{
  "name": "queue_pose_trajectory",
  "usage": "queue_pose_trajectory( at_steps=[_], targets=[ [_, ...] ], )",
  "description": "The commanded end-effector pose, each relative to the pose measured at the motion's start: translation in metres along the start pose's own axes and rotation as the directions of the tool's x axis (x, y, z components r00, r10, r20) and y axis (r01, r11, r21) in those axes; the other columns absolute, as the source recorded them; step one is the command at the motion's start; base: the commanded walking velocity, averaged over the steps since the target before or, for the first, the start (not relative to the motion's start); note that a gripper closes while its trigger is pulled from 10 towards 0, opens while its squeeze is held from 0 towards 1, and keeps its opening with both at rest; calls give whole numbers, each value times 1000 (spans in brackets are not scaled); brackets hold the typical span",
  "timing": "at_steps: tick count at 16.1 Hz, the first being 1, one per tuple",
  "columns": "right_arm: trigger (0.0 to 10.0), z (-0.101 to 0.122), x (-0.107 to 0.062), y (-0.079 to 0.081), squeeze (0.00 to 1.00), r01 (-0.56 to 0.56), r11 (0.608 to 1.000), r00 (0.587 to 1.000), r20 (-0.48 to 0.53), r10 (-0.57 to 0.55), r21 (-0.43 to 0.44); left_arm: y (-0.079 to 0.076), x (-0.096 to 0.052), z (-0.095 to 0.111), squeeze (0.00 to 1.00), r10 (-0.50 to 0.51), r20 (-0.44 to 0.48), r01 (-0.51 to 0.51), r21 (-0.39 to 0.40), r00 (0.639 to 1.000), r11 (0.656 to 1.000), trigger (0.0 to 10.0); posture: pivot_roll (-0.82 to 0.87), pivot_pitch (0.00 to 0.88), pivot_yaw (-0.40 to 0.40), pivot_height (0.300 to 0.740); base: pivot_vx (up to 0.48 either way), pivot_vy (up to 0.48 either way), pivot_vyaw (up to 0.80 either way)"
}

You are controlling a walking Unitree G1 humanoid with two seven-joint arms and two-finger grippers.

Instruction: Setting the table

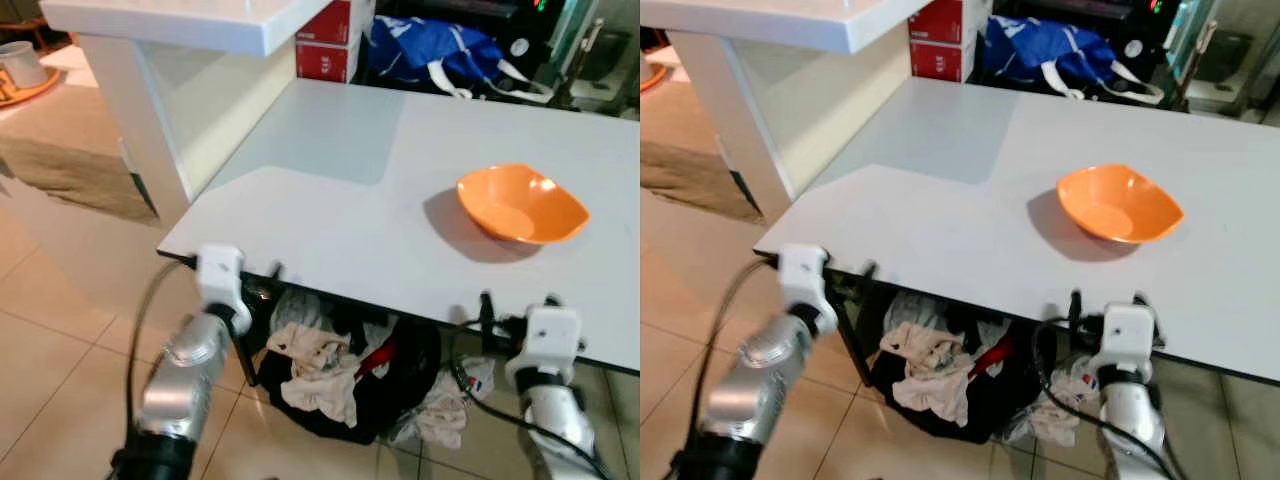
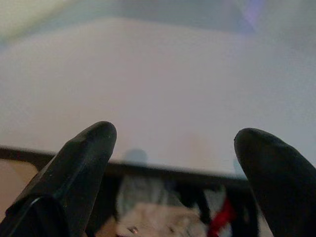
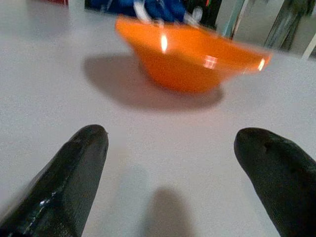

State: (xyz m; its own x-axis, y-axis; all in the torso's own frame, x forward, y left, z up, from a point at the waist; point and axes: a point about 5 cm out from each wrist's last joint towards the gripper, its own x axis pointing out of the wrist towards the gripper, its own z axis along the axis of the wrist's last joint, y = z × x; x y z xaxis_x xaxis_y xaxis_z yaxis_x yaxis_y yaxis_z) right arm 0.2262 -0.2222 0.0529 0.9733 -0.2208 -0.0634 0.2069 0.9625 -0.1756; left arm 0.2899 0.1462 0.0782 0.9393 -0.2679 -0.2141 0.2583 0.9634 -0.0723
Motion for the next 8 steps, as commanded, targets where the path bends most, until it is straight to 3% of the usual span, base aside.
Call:
queue_pose_trajectory(
  at_steps=[1,3,8],
  targets=[
    [10000,5,10,-1,0,29,999,999,18,-29,19,-17,0,2,0,-123,2,123,2,992,992,10000,-15,0,44,740,0,0,0],
    [10000,12,20,8,0,9,1000,999,39,-9,14,-23,-2,1,0,-174,8,174,-14,985,985,10000,-10,0,44,740,0,0,0],
    [10000,11,25,11,0,-15,1000,999,44,15,-3,-17,-2,4,0,-126,39,126,-6,991,992,10000,-14,0,44,740,0,0,-91]
  ],
)
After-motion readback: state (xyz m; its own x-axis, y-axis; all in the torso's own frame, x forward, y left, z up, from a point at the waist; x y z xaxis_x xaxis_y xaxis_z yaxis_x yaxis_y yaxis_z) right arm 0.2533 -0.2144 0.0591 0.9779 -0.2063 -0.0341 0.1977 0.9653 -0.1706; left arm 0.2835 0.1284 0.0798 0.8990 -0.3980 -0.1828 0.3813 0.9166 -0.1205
